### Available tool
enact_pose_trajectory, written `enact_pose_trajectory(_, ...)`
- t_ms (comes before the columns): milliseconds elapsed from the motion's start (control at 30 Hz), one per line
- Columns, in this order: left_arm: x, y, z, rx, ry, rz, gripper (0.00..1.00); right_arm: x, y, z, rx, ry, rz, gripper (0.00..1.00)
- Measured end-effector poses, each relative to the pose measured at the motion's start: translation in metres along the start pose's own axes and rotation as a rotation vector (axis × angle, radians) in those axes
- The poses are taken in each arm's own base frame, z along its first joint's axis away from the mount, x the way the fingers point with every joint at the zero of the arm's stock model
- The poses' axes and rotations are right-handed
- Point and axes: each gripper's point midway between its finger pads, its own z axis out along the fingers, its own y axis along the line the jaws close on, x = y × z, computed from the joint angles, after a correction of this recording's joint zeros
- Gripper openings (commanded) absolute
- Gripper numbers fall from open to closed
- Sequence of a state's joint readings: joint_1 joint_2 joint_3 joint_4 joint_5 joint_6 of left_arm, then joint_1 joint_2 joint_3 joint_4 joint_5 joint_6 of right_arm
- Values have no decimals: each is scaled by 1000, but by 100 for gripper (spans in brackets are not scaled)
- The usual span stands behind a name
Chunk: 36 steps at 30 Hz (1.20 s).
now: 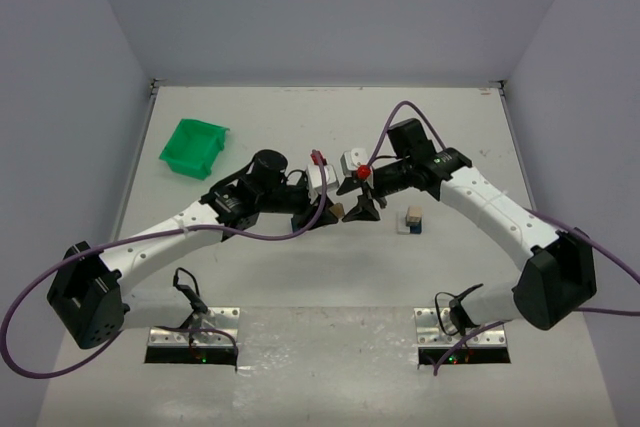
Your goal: Build the wood block tower
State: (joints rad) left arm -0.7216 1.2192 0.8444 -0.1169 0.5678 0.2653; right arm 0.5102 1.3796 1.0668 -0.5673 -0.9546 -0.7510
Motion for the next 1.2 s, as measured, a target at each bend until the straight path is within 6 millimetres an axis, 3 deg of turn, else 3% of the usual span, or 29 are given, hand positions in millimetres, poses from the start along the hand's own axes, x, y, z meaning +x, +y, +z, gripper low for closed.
enact_pose_trajectory(167, 0, 1, 0, -3, 1, 0, 0, -1, 2, 5, -26, -13, 16, 45)
enact_pose_trajectory(433, 1, 2, 1, -14, 5, 4, 0, -3, 4, 8, -50, -8, 41, 9)
enact_pose_trajectory(500, 1, 2, 1, -17, 6, 4, 26, -2, 3, 8, -49, -4, 42, 0)
enact_pose_trajectory(567, 1, 3, 1, -20, 6, 4, 43, -2, 2, 8, -47, -1, 42, 0)
enact_pose_trajectory(633, 1, 3, 0, -23, 6, 6, 69, -1, 2, 7, -42, 5, 39, 0)
enact_pose_trajectory(733, -1, 6, 0, -35, 1, 16, 100, 2, -1, 7, -29, 21, 31, 0)
enact_pose_trajectory(900, -11, 10, -5, -75, -28, 38, 100, 6, -7, -1, 12, 25, 24, 0)
enact_pose_trajectory(1000, -19, 14, -11, -114, -54, 46, 100, 11, -17, -18, 84, 6, 44, 0)
enact_pose_trajectory(1200, -39, 31, -30, -272, -153, 38, 100, 32, -59, -86, 359, -64, 105, 0)
